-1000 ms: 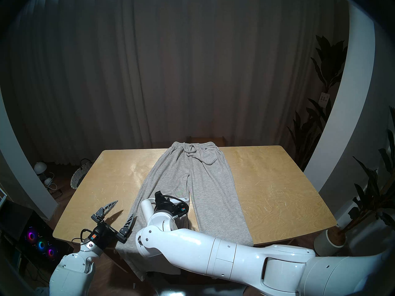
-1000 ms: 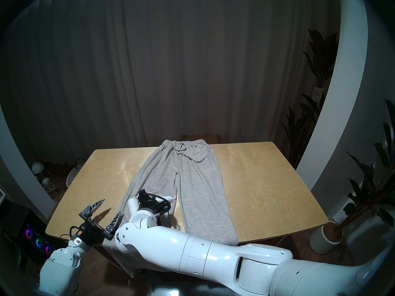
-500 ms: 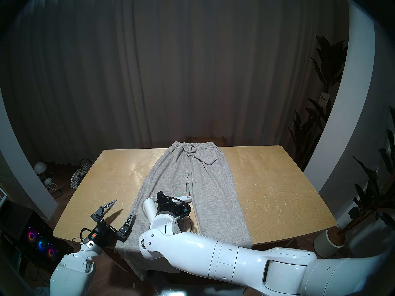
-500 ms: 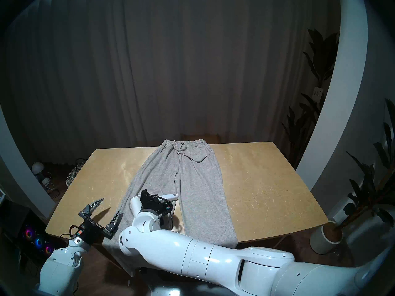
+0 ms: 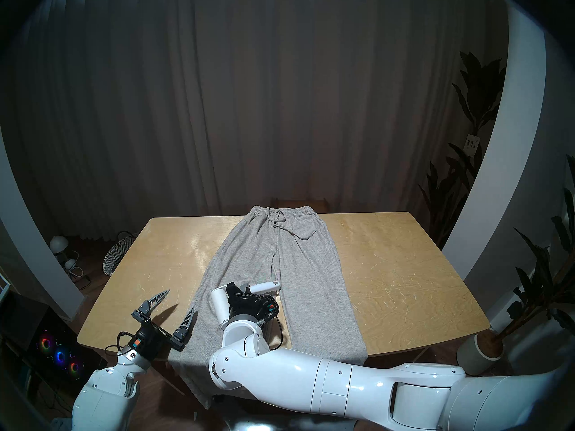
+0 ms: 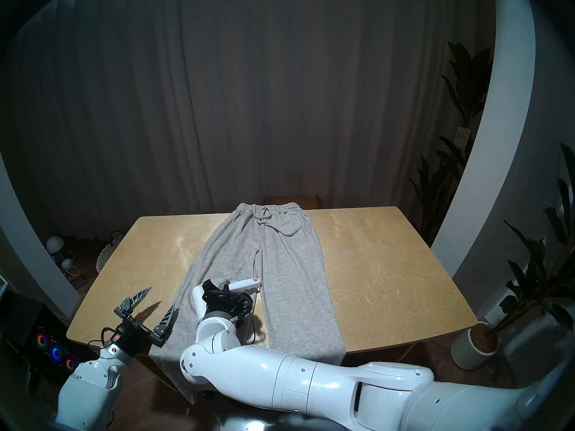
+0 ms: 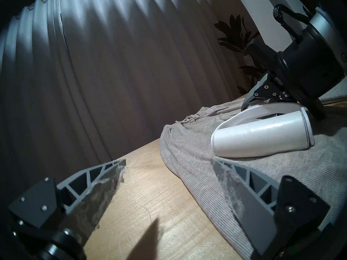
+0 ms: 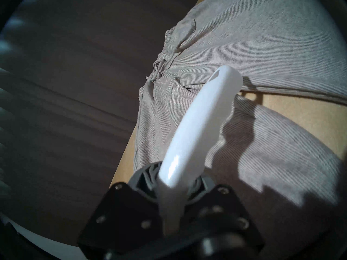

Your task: Remove lint and debris from pants with a lint roller

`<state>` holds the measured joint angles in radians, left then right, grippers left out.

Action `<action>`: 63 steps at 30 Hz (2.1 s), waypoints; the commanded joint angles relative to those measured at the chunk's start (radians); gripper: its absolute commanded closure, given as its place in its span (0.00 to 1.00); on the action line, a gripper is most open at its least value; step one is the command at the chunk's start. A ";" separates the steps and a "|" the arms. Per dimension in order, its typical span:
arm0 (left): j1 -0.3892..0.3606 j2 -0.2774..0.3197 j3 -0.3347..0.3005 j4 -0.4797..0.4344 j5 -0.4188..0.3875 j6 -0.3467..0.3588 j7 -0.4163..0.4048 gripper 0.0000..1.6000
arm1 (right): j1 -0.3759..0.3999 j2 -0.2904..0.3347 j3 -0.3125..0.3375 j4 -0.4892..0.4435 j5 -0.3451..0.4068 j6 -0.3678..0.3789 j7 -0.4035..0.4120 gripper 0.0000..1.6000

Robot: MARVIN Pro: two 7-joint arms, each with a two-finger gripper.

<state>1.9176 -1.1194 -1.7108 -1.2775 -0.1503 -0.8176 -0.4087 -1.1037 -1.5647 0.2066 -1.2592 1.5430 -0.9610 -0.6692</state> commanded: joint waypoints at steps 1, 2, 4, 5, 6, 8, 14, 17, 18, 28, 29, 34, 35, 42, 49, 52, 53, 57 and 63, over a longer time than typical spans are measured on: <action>-0.050 0.015 0.026 0.041 0.063 0.039 -0.008 0.00 | -0.017 0.023 0.015 -0.003 -0.044 0.001 0.026 1.00; -0.050 0.016 0.028 0.042 0.064 0.039 -0.008 0.00 | -0.019 0.025 0.018 -0.004 -0.048 0.001 0.028 1.00; -0.051 0.019 0.031 0.044 0.065 0.040 -0.008 0.00 | -0.024 0.029 0.023 -0.008 -0.060 0.001 0.035 1.00; -0.051 0.019 0.032 0.045 0.067 0.041 -0.008 0.00 | -0.026 0.032 0.027 -0.011 -0.064 0.001 0.035 1.00; -0.052 0.020 0.034 0.045 0.067 0.041 -0.008 0.00 | -0.028 0.034 0.030 -0.014 -0.070 0.001 0.037 1.00; -0.053 0.022 0.038 0.048 0.069 0.042 -0.008 0.00 | -0.033 0.038 0.036 -0.020 -0.080 0.001 0.042 1.00; -0.057 0.028 0.049 0.052 0.074 0.044 -0.006 0.00 | -0.045 0.054 0.051 -0.041 -0.107 0.001 0.046 1.00; -0.058 0.029 0.054 0.053 0.075 0.046 -0.004 0.00 | -0.055 0.064 0.062 -0.054 -0.121 0.001 0.043 1.00; -0.059 0.030 0.057 0.054 0.076 0.046 -0.003 0.00 | -0.058 0.068 0.066 -0.059 -0.126 0.001 0.040 1.00; -0.066 0.037 0.075 0.061 0.081 0.051 0.007 0.00 | -0.092 0.100 0.106 -0.097 -0.177 0.001 0.038 1.00; -0.067 0.037 0.077 0.063 0.081 0.052 0.008 0.00 | -0.095 0.104 0.109 -0.099 -0.181 0.001 0.037 1.00; -0.072 0.041 0.086 0.070 0.084 0.055 0.013 0.00 | -0.114 0.119 0.130 -0.116 -0.205 0.001 0.035 1.00; -0.074 0.041 0.088 0.071 0.083 0.056 0.014 0.00 | -0.118 0.122 0.137 -0.120 -0.212 0.001 0.035 1.00; -0.084 0.044 0.101 0.082 0.084 0.063 0.023 0.00 | -0.153 0.143 0.181 -0.140 -0.252 0.001 0.032 1.00; -0.103 0.047 0.119 0.089 0.088 0.068 0.032 0.00 | -0.189 0.161 0.228 -0.159 -0.293 0.001 0.029 1.00; -0.110 0.048 0.125 0.092 0.090 0.070 0.036 0.00 | -0.205 0.167 0.250 -0.170 -0.311 0.001 0.028 1.00; -0.112 0.048 0.128 0.094 0.090 0.070 0.037 0.00 | -0.212 0.169 0.259 -0.175 -0.317 0.001 0.028 1.00; -0.123 0.049 0.136 0.098 0.092 0.073 0.043 0.00 | -0.236 0.174 0.301 -0.198 -0.344 0.001 0.027 1.00; -0.131 0.035 0.136 0.056 0.057 0.069 0.056 0.00 | -0.264 0.169 0.367 -0.245 -0.389 0.001 0.025 1.00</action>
<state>1.8396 -1.0607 -1.6287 -1.2154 -0.1418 -0.8131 -0.3425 -1.3359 -1.3835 0.5070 -1.4370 1.2139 -0.9606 -0.6430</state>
